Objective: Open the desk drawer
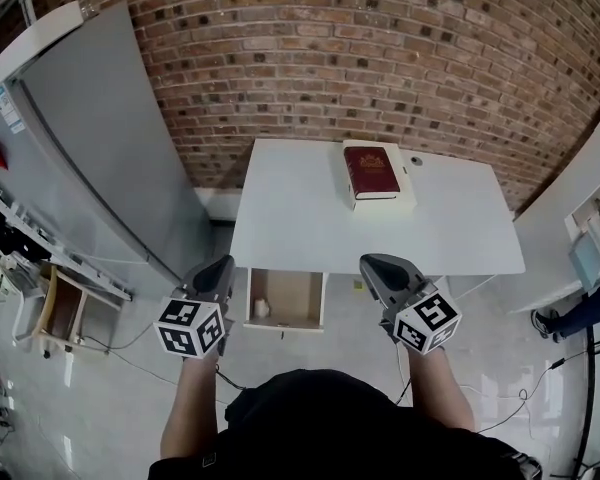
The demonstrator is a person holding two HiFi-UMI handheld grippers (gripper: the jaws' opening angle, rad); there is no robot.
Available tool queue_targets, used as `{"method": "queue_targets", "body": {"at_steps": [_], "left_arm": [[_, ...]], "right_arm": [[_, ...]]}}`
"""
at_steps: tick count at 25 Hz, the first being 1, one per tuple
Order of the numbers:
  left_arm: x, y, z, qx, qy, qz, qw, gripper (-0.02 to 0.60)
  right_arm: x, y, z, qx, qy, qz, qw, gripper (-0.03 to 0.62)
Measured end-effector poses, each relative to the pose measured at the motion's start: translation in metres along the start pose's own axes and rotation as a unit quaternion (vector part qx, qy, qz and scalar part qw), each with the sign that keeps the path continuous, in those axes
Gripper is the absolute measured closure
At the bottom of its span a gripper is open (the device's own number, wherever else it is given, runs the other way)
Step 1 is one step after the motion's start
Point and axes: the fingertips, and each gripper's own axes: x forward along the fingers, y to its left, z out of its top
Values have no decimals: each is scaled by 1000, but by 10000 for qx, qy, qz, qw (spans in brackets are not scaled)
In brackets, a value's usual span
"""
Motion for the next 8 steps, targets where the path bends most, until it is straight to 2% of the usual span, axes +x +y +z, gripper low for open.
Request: {"method": "queue_targets", "body": {"at_steps": [4, 8], "left_arm": [[-8, 3, -10, -133, 80, 145, 9998, 569], [-9, 3, -10, -83, 71, 166, 9998, 569]], "right_arm": [[-4, -1, -12, 114, 54, -13, 9999, 582], [4, 2, -15, 72, 64, 77, 9999, 582]]}}
